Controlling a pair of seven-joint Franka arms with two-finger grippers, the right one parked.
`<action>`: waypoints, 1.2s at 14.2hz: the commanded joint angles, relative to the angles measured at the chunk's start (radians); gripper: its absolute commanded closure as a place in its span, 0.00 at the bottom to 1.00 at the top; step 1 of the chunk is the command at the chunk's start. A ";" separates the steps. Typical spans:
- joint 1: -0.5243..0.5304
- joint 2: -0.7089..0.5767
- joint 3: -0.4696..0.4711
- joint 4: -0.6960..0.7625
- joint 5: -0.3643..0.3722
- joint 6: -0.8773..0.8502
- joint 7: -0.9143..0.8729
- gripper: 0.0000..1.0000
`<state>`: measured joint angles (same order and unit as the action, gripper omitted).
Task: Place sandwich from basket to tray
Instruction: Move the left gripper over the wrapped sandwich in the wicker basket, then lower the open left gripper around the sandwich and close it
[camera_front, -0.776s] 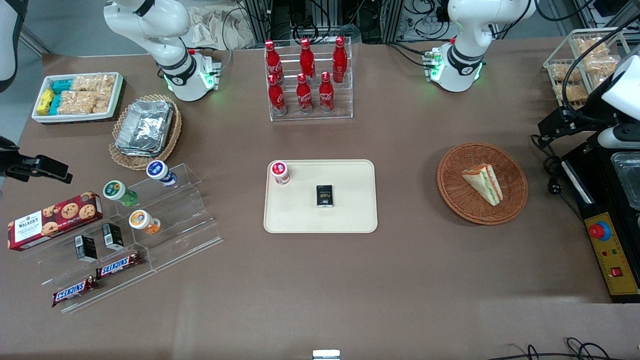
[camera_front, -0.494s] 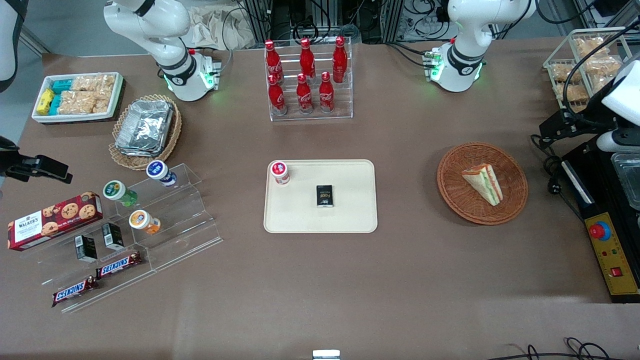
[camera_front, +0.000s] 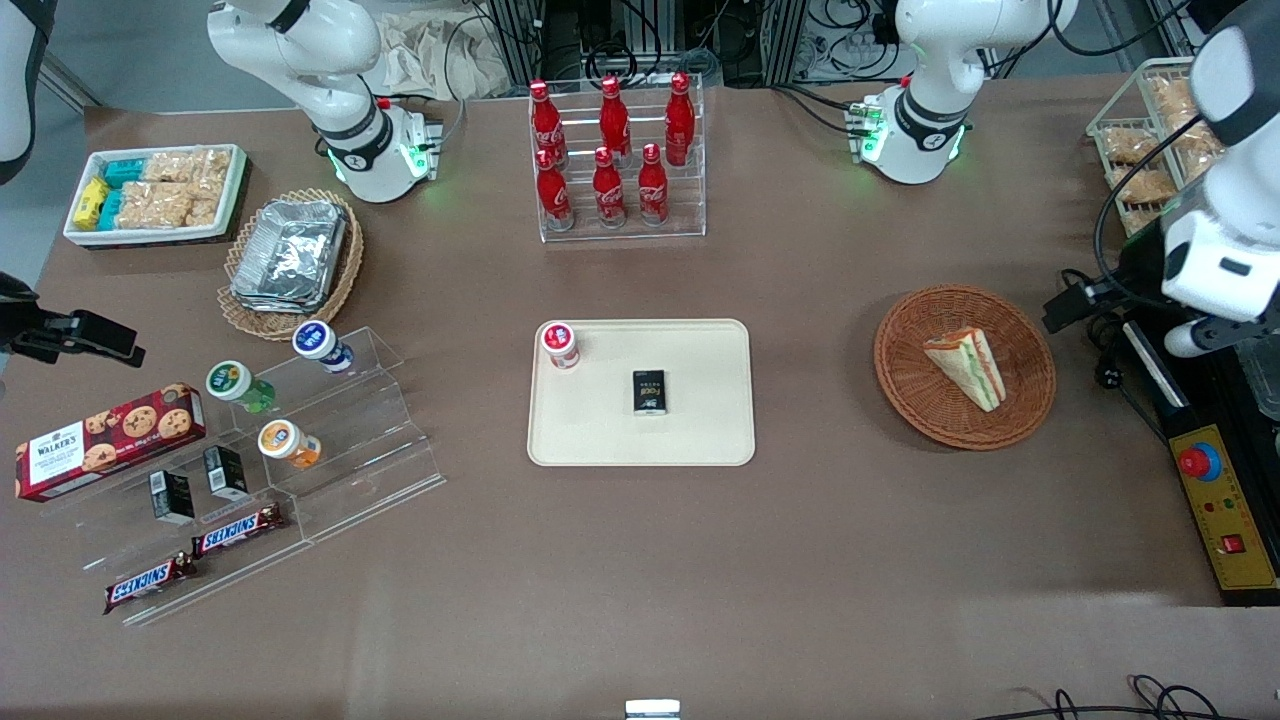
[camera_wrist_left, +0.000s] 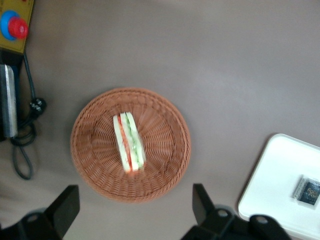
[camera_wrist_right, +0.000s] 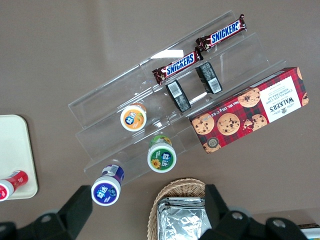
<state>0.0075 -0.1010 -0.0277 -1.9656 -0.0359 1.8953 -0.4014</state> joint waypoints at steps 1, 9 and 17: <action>0.005 -0.120 0.002 -0.316 -0.010 0.271 -0.120 0.00; 0.000 0.015 0.000 -0.542 -0.015 0.655 -0.325 0.00; -0.008 0.161 0.000 -0.616 -0.010 0.877 -0.341 0.00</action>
<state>0.0055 0.0332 -0.0249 -2.5463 -0.0438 2.6751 -0.7077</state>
